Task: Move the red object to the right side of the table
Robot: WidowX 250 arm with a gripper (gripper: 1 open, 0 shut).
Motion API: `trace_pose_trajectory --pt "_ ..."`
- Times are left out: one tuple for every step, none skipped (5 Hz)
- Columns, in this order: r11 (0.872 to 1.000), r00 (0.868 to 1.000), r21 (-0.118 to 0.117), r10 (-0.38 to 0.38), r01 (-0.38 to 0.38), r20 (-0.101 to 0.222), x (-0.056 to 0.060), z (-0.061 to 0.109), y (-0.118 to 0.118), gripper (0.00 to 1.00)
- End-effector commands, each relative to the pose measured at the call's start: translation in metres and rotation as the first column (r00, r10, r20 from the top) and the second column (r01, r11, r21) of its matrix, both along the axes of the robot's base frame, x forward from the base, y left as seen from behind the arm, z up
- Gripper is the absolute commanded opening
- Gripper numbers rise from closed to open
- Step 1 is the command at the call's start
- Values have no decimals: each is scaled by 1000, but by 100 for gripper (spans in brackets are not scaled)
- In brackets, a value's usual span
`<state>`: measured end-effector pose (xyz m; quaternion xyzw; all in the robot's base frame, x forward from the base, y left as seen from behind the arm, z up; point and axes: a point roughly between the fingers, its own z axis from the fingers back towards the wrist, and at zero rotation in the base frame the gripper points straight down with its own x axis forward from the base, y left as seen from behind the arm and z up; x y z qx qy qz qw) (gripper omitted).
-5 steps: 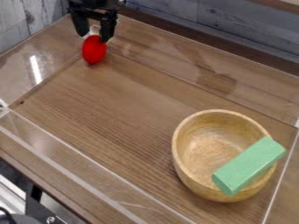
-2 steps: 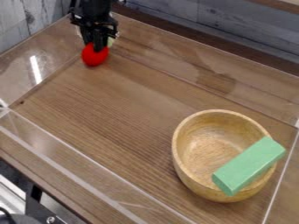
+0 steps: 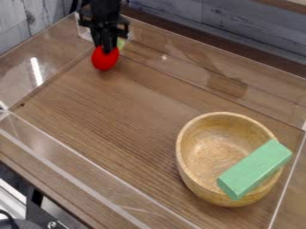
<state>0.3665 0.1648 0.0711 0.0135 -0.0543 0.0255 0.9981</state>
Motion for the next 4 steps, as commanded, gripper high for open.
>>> trace_pose_trajectory --pt "1000 995 20 -24 23 96 5 39 -23 0" --pt "996 992 12 -84 83 92 5 39 -46 0" --pt "989 986 0 -146 146 81 6 36 -68 0" --pt "978 976 -5 -209 210 66 7 31 -85 0"
